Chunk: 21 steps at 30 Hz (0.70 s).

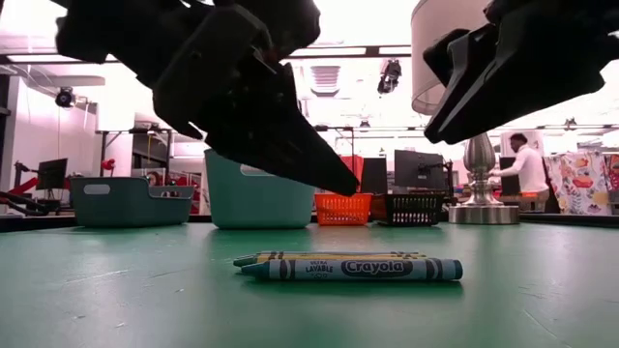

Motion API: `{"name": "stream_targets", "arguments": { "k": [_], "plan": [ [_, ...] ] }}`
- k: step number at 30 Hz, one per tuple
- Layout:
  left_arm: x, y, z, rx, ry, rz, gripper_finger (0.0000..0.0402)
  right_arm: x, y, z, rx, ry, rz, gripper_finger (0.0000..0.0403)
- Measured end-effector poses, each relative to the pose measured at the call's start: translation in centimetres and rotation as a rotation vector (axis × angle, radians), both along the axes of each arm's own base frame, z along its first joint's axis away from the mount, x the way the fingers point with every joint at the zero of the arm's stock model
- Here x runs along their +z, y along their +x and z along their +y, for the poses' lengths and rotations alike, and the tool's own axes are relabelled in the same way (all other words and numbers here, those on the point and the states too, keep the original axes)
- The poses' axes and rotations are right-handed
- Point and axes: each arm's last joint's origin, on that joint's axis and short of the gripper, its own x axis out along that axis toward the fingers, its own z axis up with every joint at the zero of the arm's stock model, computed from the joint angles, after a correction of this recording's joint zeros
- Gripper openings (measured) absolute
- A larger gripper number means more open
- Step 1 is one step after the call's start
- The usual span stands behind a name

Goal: Sort crayons
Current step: Put the blue crayon into the orange bin

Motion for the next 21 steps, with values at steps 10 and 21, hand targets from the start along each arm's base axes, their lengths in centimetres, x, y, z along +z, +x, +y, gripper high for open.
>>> {"name": "stream_targets", "arguments": {
  "k": [10,21],
  "plan": [
    [0.3,0.2,-0.5,-0.086,-0.1,-0.007,0.0191,0.1,-0.6,1.5,0.033,0.223,0.049,0.0077],
    [0.0,-0.1,-1.0,-0.085,-0.121,0.003,0.0189,-0.2,-0.8,1.8,0.023,0.222,0.048,0.0077]
  ]
}}
